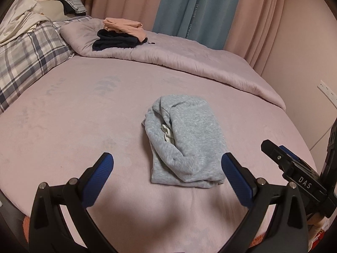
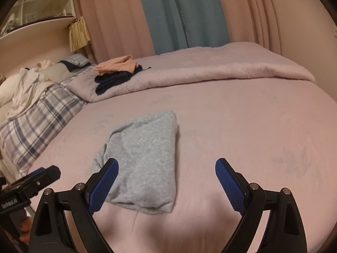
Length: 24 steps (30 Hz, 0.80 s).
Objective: Fold small clothes
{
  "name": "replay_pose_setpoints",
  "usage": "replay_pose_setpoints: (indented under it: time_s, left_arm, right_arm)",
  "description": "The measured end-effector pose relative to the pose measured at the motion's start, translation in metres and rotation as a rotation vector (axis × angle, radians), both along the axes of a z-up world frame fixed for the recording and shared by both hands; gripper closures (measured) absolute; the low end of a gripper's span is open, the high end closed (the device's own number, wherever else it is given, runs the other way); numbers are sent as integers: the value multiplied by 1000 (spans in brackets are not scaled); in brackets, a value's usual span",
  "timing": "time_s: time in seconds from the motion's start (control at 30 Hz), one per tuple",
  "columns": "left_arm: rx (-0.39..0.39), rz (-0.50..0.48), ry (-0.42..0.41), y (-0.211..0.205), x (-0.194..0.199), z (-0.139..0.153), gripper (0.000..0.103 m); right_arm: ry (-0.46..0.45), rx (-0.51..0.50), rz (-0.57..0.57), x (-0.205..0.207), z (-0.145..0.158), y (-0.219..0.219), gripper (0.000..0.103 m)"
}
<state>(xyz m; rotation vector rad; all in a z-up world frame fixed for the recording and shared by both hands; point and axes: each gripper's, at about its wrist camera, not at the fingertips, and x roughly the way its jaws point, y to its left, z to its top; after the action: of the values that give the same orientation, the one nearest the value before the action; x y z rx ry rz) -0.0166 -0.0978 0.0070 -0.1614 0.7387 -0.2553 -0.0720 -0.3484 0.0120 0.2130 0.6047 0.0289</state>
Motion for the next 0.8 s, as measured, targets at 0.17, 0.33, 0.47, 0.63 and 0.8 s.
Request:
replay_pose_setpoints:
  time_s: [0.17, 0.33, 0.47, 0.63, 0.8]
  left_arm:
    - [6, -12, 9, -4, -3, -1, 1]
    - [14, -15, 13, -6, -6, 0, 1]
    - [16, -10, 11, -6, -7, 0, 1]
    - [22, -15, 12, -9, -9, -1, 1]
    - [23, -16, 10, -9, -11, -1, 1]
  right_arm:
    - [-2, -13, -24, -5, 1, 0, 10]
    - [-1, -31, -40, -8, 0, 1, 10]
    - [0, -39, -38, -9, 0, 3, 10]
    - [-3, -49, -41, -12, 0, 4, 10]
    - [-2, -51, -43, -13, 0, 4, 10]
